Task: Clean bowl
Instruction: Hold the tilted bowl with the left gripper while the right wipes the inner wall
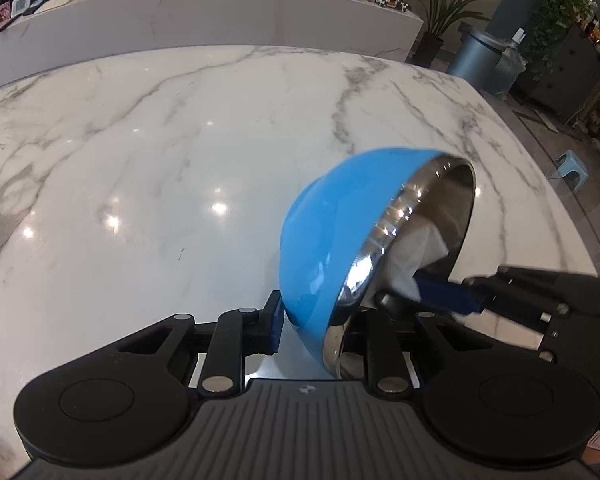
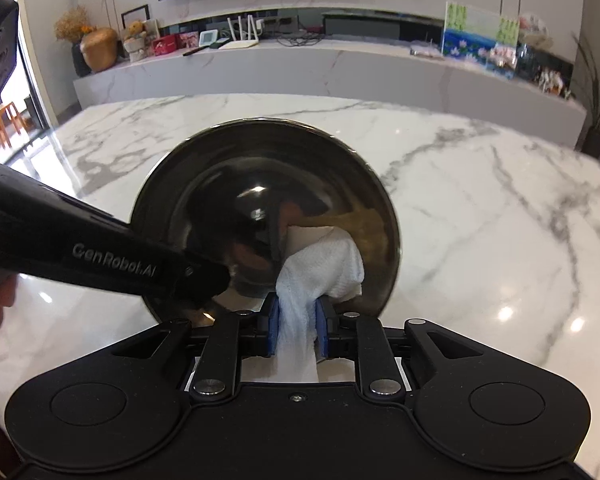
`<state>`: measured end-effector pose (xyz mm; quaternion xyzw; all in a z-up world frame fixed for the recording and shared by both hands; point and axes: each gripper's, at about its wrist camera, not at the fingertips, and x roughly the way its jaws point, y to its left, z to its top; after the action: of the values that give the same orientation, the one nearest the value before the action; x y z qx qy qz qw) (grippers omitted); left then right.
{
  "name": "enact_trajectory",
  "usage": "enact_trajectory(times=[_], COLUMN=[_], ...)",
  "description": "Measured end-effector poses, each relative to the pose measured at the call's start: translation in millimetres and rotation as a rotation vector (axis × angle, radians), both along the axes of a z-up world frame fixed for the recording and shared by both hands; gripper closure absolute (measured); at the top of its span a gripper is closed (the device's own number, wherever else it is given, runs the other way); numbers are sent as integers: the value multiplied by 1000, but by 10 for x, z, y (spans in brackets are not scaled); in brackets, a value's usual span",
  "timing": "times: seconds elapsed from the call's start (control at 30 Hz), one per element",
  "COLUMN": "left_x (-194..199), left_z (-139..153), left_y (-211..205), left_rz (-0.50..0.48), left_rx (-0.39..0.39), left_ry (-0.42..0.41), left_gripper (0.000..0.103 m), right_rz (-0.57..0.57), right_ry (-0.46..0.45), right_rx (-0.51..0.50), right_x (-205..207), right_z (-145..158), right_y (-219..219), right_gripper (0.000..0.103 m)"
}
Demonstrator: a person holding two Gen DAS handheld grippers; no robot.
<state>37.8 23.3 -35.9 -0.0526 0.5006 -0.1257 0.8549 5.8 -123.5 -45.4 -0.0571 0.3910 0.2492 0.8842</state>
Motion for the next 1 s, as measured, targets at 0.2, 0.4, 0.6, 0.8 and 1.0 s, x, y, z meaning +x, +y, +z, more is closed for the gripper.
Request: enact_trajectory(times=[0.2,0.4,0.6,0.8,1.0], left_x=[49,55,55,60,79], left_z=[2,-7,7,-71,-191], left_y=[-74,-126,-167,-130,-66], left_rz=[-31,-57,-64,-33,-1], left_rx=[48,71,85,25,-61], left_ry=[-19,-27,-43,5,72], left_gripper=[88,88,88,84,82], right_rz=[11,0,27,-32,-45], right_ry=[12,-76,-147,-31,53], right_rx=[-18,-157,-265,-90,25], right_x=[3,-88,-181,-42,32], right_z=[-17,-15,-60,-38,-38], right_y=[36,140,231,23,-71], right_gripper=[84,87,87,87,87])
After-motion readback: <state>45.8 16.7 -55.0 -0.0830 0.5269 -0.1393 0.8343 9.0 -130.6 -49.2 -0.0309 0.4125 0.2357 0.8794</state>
